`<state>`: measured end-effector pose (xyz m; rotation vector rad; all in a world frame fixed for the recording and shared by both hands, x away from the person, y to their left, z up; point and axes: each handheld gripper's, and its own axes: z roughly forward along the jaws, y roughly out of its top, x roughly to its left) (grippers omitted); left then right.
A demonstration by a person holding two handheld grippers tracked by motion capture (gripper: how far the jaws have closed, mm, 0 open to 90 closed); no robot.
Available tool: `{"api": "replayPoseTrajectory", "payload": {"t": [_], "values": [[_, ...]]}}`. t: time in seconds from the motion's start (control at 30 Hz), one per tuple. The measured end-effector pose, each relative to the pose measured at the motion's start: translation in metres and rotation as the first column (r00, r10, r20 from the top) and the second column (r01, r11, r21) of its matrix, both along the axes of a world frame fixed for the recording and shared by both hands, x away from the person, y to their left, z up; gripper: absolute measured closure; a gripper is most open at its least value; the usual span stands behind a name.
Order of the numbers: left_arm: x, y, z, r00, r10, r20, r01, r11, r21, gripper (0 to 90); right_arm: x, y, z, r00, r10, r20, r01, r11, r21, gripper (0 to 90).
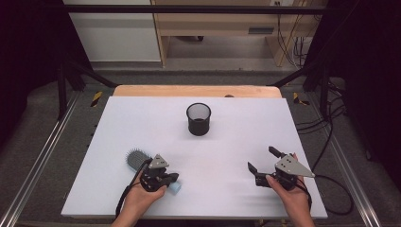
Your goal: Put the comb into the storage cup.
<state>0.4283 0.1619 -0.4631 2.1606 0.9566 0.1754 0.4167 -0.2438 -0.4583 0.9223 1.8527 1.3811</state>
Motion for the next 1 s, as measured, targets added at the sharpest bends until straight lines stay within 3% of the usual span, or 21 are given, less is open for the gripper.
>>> {"api": "replayPoseTrajectory", "payload": {"t": [0.63,1.0], "values": [[-0.016,0.015,0.000,0.9995,-0.023,-0.023,0.023,0.9997,-0.011,90.0,0.000,0.002,-0.001,1.0000,0.007,-0.004,-0.007,1.000,-0.009,5.3],[-0.025,0.033,-0.001,0.9995,-0.013,-0.029,0.014,0.9997,0.020,90.0,0.000,0.002,-0.001,0.9999,0.010,-0.004,-0.010,1.000,-0.009,5.3]]}}
